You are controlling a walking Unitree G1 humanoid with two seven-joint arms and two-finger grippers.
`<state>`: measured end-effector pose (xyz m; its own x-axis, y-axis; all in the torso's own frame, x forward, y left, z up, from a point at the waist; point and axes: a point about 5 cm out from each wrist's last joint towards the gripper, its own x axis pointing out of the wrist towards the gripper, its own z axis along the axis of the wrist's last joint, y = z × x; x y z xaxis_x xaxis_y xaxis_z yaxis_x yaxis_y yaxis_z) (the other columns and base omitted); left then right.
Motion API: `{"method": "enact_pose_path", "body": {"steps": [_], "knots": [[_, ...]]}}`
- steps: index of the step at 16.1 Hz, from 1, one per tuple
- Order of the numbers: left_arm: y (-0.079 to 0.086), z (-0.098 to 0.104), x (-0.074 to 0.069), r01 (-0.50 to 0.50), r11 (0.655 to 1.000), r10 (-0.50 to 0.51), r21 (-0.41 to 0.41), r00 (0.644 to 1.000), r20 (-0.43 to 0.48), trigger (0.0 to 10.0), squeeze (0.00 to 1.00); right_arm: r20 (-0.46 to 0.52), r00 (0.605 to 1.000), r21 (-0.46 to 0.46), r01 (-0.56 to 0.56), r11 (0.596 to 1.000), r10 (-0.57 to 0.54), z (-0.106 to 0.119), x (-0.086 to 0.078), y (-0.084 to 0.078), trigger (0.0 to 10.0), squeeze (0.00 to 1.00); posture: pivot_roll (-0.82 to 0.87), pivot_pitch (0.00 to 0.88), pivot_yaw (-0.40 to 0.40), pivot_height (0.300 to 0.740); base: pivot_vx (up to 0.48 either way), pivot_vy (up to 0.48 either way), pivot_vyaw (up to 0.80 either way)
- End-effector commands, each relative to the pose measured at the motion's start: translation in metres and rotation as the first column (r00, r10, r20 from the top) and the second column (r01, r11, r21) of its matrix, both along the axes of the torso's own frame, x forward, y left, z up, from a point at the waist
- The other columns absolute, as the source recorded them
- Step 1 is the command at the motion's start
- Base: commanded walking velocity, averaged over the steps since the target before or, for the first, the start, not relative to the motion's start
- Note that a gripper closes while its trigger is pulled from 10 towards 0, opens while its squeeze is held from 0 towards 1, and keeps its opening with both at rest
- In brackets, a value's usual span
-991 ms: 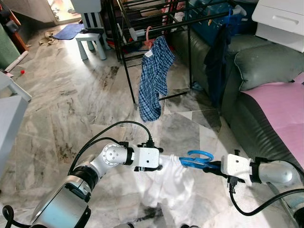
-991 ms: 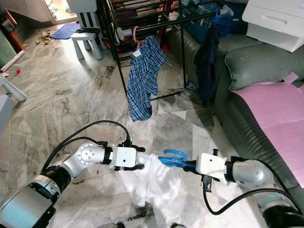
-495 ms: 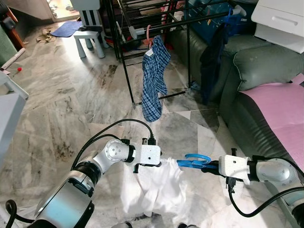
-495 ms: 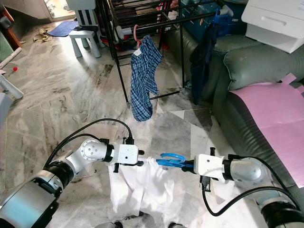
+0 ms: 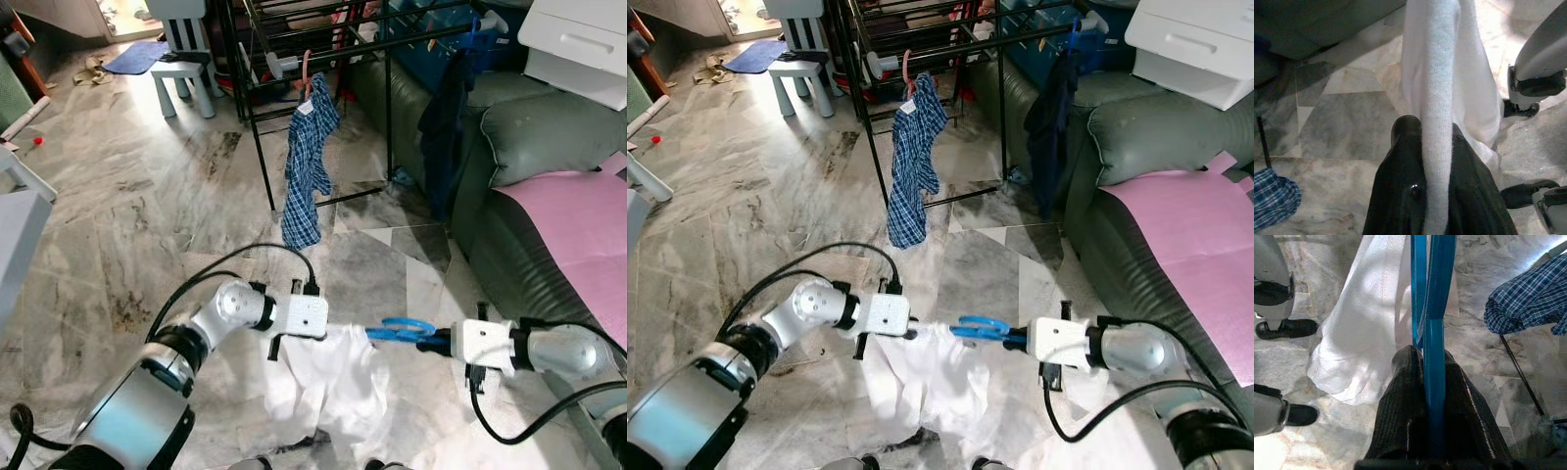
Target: Hang hanger
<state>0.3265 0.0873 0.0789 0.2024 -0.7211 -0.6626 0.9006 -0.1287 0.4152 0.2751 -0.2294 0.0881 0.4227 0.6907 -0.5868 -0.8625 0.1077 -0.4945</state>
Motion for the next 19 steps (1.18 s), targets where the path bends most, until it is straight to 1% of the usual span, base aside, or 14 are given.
{"method": "enact_pose_path", "body": {"steps": [1, 2, 3, 4, 6, 7, 8, 10, 13, 15, 16, 17, 18, 19], "knots": [[0.004, 0.005, 0.004, -0.012, 1.000, 0.012, 0.004, 1.000, 0.002, 0.5, 0.00, 0.012, 1.000, -0.008, -0.026, 1.000, 0.026, 0.001, 0.001, 0.002, 10.0, 0.00, -0.11, 0.105, 0.043, 0.740, 0.000, 0.000, 0.00], [0.004, 0.005, 0.004, -0.009, 1.000, 0.009, 0.003, 1.000, 0.002, 0.8, 0.00, 0.013, 1.000, -0.008, -0.029, 1.000, 0.029, 0.000, 0.000, 0.003, 10.0, 0.00, -0.11, 0.103, 0.045, 0.740, 0.000, 0.000, 0.00], [0.003, 0.005, 0.004, -0.004, 1.000, 0.004, 0.004, 1.000, 0.002, 3.3, 0.00, 0.014, 0.999, -0.007, -0.031, 1.000, 0.031, 0.000, 0.000, 0.003, 10.0, 0.00, -0.11, 0.103, 0.045, 0.740, 0.000, 0.000, 0.00], [0.002, 0.005, 0.003, 0.001, 1.000, -0.001, 0.007, 1.000, 0.002, 3.3, 0.00, 0.014, 0.999, -0.007, -0.031, 0.999, 0.031, 0.000, 0.001, 0.003, 10.0, 0.00, -0.11, 0.103, 0.045, 0.740, 0.000, 0.000, 0.00], [0.001, 0.005, 0.003, 0.005, 1.000, -0.005, 0.010, 1.000, 0.009, 5.0, 0.00, 0.016, 0.999, -0.009, -0.033, 0.999, 0.033, 0.000, 0.001, 0.003, 10.0, 0.00, -0.11, 0.103, 0.045, 0.740, 0.000, 0.000, 0.00], [-0.001, 0.005, 0.004, -0.010, 1.000, 0.010, 0.000, 1.000, -0.005, 10.0, 0.00, 0.016, 0.999, -0.009, -0.034, 0.999, 0.034, 0.000, 0.001, 0.004, 10.0, 0.00, -0.11, 0.102, 0.044, 0.740, 0.000, 0.000, 0.00], [-0.003, 0.007, 0.005, -0.027, 0.999, 0.026, -0.030, 0.999, -0.028, 10.0, 1.00, 0.017, 0.999, -0.009, -0.038, 0.999, 0.038, 0.000, 0.002, 0.004, 10.0, 0.00, -0.11, 0.102, 0.044, 0.740, 0.000, 0.000, 0.00], [-0.005, 0.008, 0.005, -0.010, 1.000, 0.009, -0.030, 1.000, -0.020, 10.0, 1.00, 0.018, 0.999, -0.010, -0.041, 0.999, 0.041, 0.000, 0.003, 0.005, 10.0, 0.00, -0.11, 0.100, 0.042, 0.740, 0.000, 0.000, 0.00], [-0.006, 0.012, 0.006, 0.006, 1.000, -0.006, -0.025, 0.999, -0.034, 10.0, 1.00, 0.021, 0.999, -0.012, -0.043, 0.999, 0.043, 0.000, 0.004, 0.005, 10.0, 0.00, -0.11, 0.095, 0.041, 0.740, 0.000, 0.000, 0.00], [-0.008, 0.015, 0.007, 0.018, 1.000, -0.018, -0.025, 1.000, -0.016, 10.0, 1.00, 0.022, 0.999, -0.012, -0.044, 0.999, 0.044, 0.000, 0.005, 0.005, 10.0, 0.00, -0.11, 0.094, 0.042, 0.740, 0.000, 0.000, 0.00], [-0.009, 0.015, 0.007, 0.033, 0.999, -0.033, -0.015, 0.999, -0.018, 10.0, 0.00, 0.023, 0.999, -0.011, -0.046, 0.999, 0.046, 0.000, 0.005, 0.006, 10.0, 0.00, -0.11, 0.094, 0.042, 0.740, 0.000, 0.000, 0.00], [-0.010, 0.015, 0.006, 0.035, 0.999, -0.035, -0.012, 0.999, -0.026, 10.0, 0.00, 0.023, 0.999, -0.011, -0.046, 0.999, 0.046, 0.000, 0.005, 0.006, 10.0, 0.00, -0.11, 0.094, 0.042, 0.740, 0.000, 0.000, 0.00], [-0.011, 0.015, 0.006, 0.040, 0.999, -0.040, -0.012, 0.999, -0.034, 5.4, 0.00, 0.023, 0.999, -0.011, -0.045, 0.999, 0.045, 0.000, 0.004, 0.005, 10.0, 0.00, -0.11, 0.094, 0.042, 0.740, 0.000, 0.000, 0.00], [-0.012, 0.014, 0.006, 0.041, 0.999, -0.041, -0.012, 0.998, -0.036, 2.0, 0.00, 0.023, 0.999, -0.011, -0.045, 0.999, 0.045, 0.000, 0.004, 0.005, 10.0, 0.00, -0.11, 0.092, 0.043, 0.740, 0.000, 0.000, 0.00]]}}
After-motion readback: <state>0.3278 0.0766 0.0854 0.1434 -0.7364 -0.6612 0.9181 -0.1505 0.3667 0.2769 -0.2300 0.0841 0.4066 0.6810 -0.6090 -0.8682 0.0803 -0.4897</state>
